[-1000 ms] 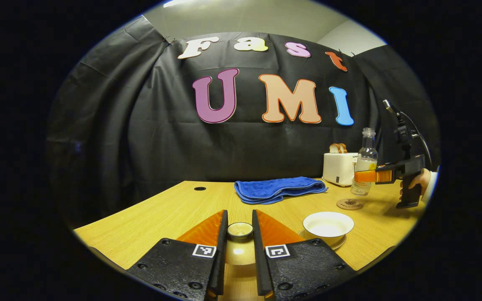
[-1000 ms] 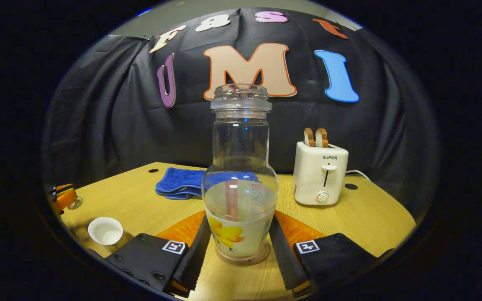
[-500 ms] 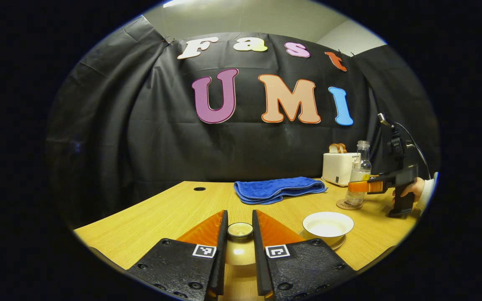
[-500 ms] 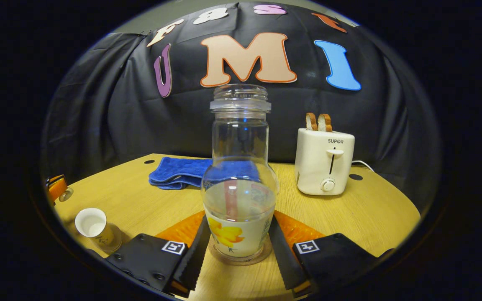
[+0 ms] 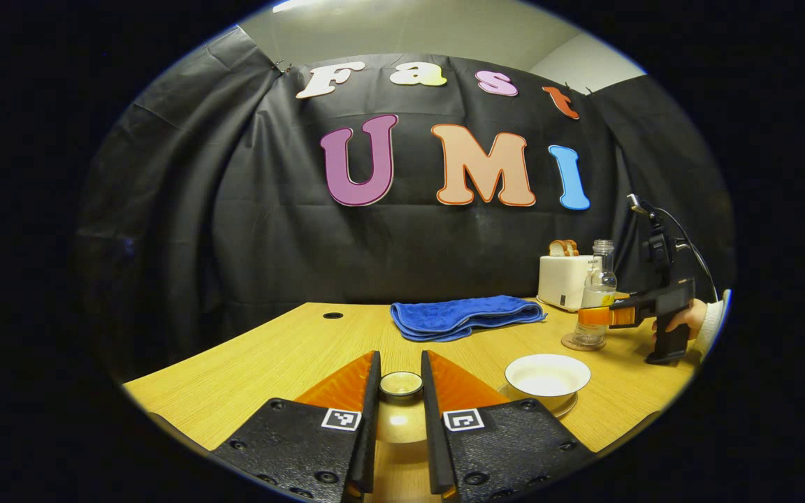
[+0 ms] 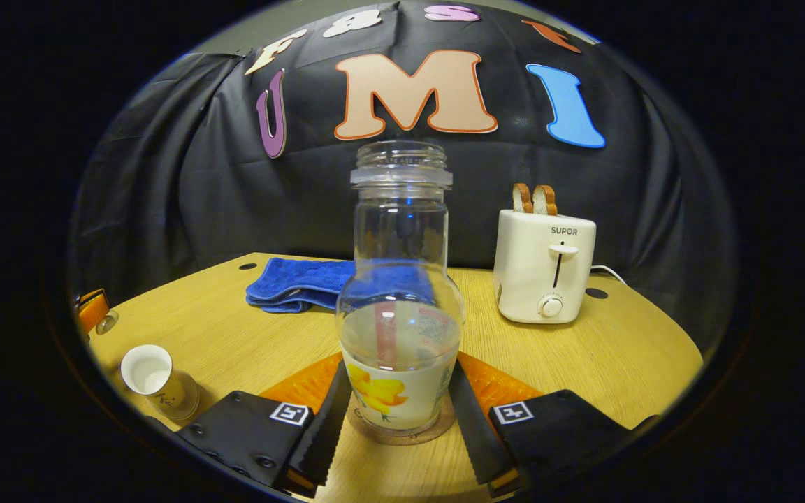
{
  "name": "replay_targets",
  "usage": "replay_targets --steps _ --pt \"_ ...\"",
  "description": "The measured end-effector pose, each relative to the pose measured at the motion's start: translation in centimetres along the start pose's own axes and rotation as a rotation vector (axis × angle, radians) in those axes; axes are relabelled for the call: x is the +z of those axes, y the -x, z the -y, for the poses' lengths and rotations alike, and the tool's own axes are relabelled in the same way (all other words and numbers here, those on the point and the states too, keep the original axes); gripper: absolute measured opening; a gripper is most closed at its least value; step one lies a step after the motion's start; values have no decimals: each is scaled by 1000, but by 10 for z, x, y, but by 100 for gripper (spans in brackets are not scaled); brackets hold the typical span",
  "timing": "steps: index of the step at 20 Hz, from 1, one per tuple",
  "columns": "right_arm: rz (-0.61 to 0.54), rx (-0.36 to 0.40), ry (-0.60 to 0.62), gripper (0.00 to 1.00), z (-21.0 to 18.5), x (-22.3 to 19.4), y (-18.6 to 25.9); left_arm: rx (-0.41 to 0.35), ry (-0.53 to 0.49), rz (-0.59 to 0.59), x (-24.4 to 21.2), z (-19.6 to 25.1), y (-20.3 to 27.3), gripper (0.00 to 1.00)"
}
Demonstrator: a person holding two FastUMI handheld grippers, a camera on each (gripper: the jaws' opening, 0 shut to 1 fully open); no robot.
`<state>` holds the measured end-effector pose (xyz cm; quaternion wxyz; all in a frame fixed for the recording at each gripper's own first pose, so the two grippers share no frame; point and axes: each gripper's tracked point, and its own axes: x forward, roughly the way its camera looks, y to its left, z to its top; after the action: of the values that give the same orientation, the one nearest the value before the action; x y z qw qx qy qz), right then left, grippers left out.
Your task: Open the teacup lid with one hand, grasp the water bottle and pour water into the teacup with the other hand; after pouring, place the water bottle on the coaster and then close the teacup lid.
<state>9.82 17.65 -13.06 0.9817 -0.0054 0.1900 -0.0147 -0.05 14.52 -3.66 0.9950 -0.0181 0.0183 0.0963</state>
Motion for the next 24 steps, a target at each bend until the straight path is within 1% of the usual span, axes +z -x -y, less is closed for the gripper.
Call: replay_targets --steps 1,3,4,5,6,7,8,10,11,16,17,18,19,24 --pt "-3 2 3 80 0 0 -1 0 0 0 0 0 0 28" --pt "2 8 17 84 -1 -1 0 0 0 0 1 0 0 28" --pt "2 8 22 81 -1 0 1 -1 0 0 0 0 0 28" --pt "1 9 23 82 -2 0 1 -1 1 -1 0 0 0 28" --pt "-5 12 21 82 -2 -2 1 -2 1 -1 0 1 0 28" --pt "-13 19 17 84 -3 -2 2 -3 1 -1 1 1 0 28" --pt "-19 20 17 96 -3 -5 3 -3 1 -2 0 0 0 28" --pt "-6 21 27 87 -2 -4 11 -4 2 -3 0 1 0 28" --pt "3 23 31 93 -2 -4 17 -5 3 -4 0 1 0 28" --pt "64 27 10 93 3 1 38 2 3 -3 0 1 -2 28" --pt "79 27 6 88 4 3 43 2 3 -4 -1 2 -3 28" --pt "95 26 6 88 5 4 48 4 2 -3 0 2 -4 28" --pt "110 26 6 93 5 5 52 4 3 -4 0 3 -4 28" --pt "195 24 -1 92 8 12 78 -35 2 -8 -2 23 -11 28"
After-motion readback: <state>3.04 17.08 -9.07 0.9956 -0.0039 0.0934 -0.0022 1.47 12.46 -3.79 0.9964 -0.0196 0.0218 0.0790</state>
